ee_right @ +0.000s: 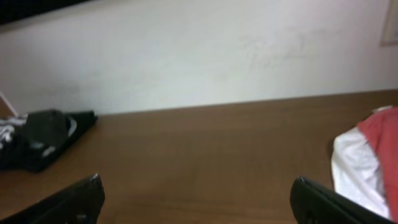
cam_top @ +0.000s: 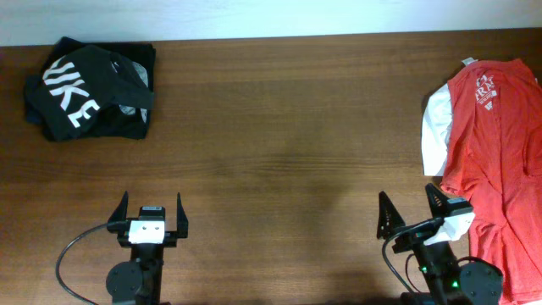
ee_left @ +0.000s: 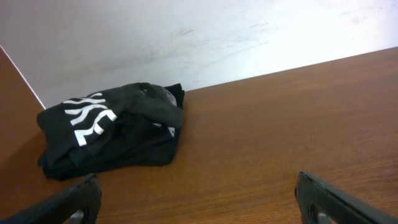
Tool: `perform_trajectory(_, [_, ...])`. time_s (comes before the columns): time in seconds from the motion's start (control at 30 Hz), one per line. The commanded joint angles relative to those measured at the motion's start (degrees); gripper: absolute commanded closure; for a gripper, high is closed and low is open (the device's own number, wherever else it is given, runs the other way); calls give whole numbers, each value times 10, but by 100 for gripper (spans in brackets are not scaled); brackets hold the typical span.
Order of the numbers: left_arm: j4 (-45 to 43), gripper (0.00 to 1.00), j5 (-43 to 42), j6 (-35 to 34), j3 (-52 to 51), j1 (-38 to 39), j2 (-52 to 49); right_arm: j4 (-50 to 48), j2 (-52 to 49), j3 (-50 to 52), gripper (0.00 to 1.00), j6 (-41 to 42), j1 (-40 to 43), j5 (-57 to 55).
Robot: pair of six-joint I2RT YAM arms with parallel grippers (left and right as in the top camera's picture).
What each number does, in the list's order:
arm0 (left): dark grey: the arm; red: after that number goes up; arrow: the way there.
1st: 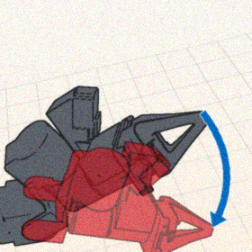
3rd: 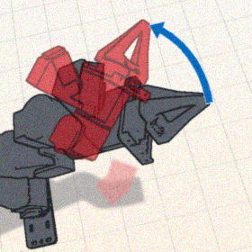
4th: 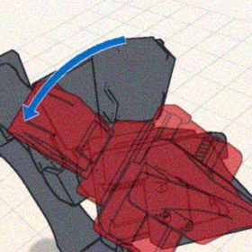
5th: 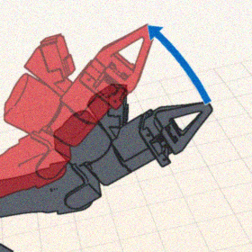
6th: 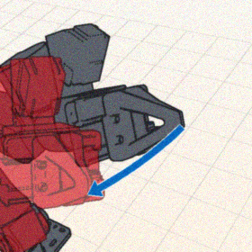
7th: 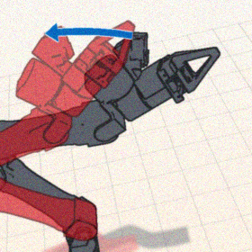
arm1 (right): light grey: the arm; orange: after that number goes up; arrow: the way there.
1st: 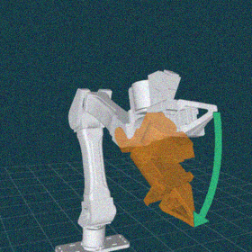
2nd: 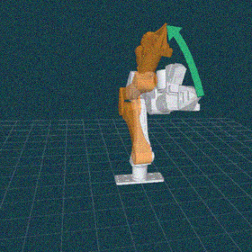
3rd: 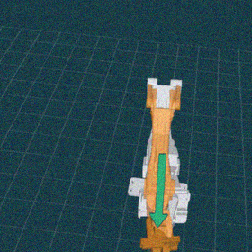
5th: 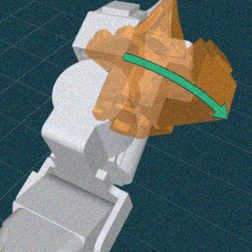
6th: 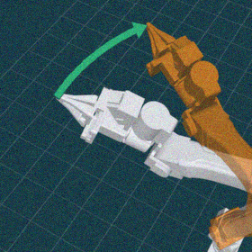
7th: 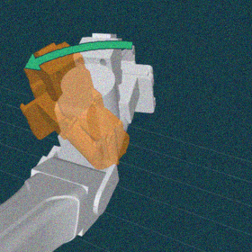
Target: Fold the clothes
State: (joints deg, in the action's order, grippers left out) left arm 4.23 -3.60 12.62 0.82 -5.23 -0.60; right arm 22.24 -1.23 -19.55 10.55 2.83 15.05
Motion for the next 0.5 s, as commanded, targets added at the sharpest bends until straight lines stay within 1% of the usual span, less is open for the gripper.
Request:
perform_trajectory(0.0, [1, 1, 2, -3, -3, -2, 3, -78, 10, 53, 1, -14, -18, -11])
perform_trajectory(0.13, [1, 1, 2, -3, -3, -2, 3, -169, 10, 113, 1, -17, -19, -70])
perform_trajectory(0.2, [1, 1, 2, -3, -3, -2, 3, -231, 10, 150, 1, -17, -18, -85])
perform_trajectory(0.27, [1, 1, 2, -3, -3, -2, 3, -273, 10, 178, 1, -16, -18, -94])
perform_trajectory(0.3, [1, 1, 2, -3, -3, -2, 3, -283, 10, 192, 1, -7, -18, -117])
perform_trajectory(0.4, [1, 1, 2, -3, -3, -2, 3, -252, 10, 192, 1, -7, -18, -183])
perform_trajectory(0.47, [1, 1, 2, -3, -3, -2, 3, -180, 10, 192, 1, -7, -18, -195])
